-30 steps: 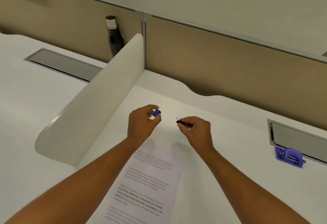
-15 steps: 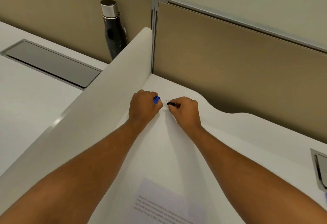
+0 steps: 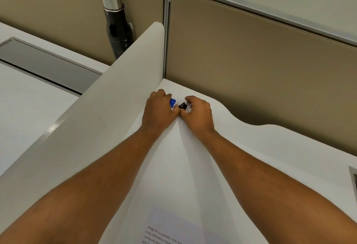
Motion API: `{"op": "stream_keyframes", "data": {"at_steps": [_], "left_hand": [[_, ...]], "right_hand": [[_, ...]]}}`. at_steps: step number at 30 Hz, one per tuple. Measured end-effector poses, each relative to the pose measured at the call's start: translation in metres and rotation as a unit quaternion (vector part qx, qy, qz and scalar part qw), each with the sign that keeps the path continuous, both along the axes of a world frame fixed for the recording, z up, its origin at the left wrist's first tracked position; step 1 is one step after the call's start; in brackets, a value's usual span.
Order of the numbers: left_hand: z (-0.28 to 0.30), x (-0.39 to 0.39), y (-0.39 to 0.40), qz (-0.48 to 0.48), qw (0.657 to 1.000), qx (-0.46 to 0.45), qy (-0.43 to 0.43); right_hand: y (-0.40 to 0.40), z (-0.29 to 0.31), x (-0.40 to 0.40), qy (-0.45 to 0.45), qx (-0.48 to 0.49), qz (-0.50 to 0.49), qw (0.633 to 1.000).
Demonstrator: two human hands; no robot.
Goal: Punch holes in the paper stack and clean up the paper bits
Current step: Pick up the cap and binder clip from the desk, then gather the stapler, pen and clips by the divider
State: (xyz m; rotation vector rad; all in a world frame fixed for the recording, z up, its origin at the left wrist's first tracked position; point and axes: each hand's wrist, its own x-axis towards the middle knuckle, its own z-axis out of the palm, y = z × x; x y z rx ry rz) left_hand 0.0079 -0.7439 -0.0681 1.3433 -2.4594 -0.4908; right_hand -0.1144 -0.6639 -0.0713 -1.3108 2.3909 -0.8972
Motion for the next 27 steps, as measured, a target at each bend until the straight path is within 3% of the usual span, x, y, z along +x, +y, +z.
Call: {"op": "stream_keyframes", "data": {"at_steps": [5, 10, 18, 27], "left_hand": [[0.020, 0.021, 0.036, -0.028, 0.999, -0.027, 0.001], [0.042, 0.045, 0.115, -0.091, 0.994, -0.057, -0.034], [0.062, 0.054, 0.271, -0.197, 0.974, -0.108, -0.019], [0.073, 0.029, 0.436, -0.267, 0.954, -0.138, -0.008]], "right_hand": [[0.041, 0.007, 0.001, 0.128, 0.042, 0.030, 0.990], [0.142, 0.023, 0.014, 0.270, 0.045, 0.055, 0.960], [0.330, 0.055, 0.037, 0.329, 0.088, 0.002, 0.940], [0.515, 0.067, 0.022, 0.320, 0.127, -0.066, 0.936]]}}
